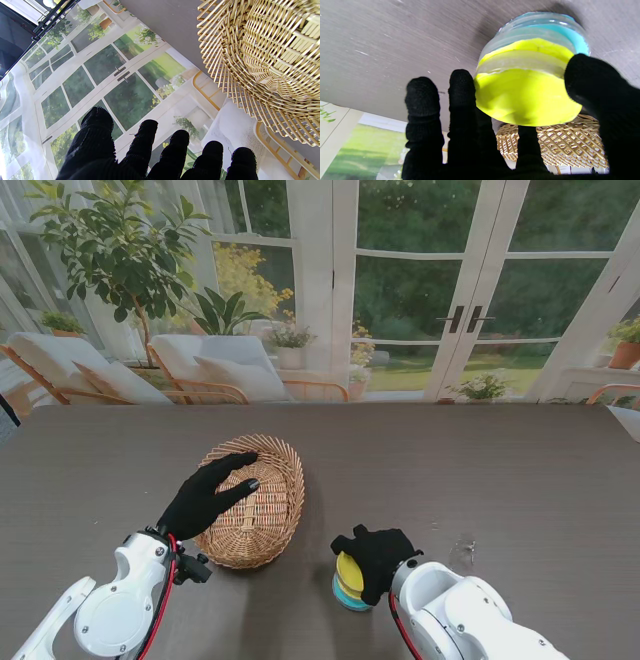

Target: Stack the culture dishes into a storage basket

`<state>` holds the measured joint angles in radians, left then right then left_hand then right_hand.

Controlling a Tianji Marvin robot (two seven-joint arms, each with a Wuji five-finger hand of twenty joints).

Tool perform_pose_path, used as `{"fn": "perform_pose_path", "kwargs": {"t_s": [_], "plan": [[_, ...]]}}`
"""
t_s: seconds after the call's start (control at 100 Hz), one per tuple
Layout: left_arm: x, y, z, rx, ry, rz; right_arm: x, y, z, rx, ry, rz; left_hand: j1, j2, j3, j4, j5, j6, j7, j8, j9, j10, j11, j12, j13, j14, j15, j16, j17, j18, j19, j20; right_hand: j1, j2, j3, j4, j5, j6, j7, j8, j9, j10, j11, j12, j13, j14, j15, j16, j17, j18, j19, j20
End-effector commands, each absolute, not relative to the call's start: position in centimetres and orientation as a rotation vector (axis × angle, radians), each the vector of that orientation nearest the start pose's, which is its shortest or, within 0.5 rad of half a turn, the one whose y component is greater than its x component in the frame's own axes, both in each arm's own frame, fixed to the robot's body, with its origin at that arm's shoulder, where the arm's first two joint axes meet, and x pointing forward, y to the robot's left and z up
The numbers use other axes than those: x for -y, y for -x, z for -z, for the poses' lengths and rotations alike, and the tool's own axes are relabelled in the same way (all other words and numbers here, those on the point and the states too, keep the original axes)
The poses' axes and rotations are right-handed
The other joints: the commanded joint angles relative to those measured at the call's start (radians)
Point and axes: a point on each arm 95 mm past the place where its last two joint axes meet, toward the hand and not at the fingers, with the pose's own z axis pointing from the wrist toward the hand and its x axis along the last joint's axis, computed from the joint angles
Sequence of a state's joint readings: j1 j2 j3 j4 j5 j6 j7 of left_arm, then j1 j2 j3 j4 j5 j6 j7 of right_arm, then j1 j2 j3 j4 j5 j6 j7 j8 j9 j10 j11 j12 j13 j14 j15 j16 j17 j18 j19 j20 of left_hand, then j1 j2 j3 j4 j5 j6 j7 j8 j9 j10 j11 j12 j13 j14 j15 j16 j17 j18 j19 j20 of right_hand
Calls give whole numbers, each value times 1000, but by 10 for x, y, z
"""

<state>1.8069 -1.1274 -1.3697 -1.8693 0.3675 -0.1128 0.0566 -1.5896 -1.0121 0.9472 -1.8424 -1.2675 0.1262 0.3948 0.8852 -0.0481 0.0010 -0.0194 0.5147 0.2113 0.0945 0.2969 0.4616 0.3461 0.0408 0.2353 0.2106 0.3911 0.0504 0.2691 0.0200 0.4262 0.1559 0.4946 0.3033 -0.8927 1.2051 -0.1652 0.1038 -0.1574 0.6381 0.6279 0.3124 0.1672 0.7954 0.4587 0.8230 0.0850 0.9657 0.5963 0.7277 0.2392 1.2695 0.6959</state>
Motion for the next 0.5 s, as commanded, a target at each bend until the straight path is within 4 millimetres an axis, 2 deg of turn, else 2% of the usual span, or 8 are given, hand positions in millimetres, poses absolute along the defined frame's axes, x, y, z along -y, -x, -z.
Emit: {"fn": "perform_pose_path", "kwargs": {"t_s": [0.0,0.18,0.49], "plan": [[2,-346,279,-1016,1694,2078,-85,-330,336,-2034,-1003,-1123,-3,37,-17,13,4,-2,-7,1,5,2,2,3,-15,-7,-11,-6,-7,-31,-28,-7,-31,5,6,35,-30,-4,2,8,-40,-16,21,16,-23,23,-15,0,-184,-6,26,26],[2,-346,279,-1019,1697,2078,-84,-329,337,-2043,-991,-1120,-3,38,-17,14,3,-1,-8,1,6,1,2,3,-16,-7,-12,-6,-6,-31,-28,-7,-39,5,-5,33,-30,-2,-19,5,-62,-18,15,15,-56,50,-72,-14,-209,13,-4,20],[1,-346,279,-1018,1696,2076,-84,-328,339,-2065,-972,-1126,-3,38,-18,13,1,-2,-9,1,5,1,2,3,-16,-8,-12,-6,-7,-31,-28,-7,-58,12,-17,31,-39,13,-73,32,-119,-19,-14,-2,-135,102,-263,-77,-266,32,-85,1]]}}
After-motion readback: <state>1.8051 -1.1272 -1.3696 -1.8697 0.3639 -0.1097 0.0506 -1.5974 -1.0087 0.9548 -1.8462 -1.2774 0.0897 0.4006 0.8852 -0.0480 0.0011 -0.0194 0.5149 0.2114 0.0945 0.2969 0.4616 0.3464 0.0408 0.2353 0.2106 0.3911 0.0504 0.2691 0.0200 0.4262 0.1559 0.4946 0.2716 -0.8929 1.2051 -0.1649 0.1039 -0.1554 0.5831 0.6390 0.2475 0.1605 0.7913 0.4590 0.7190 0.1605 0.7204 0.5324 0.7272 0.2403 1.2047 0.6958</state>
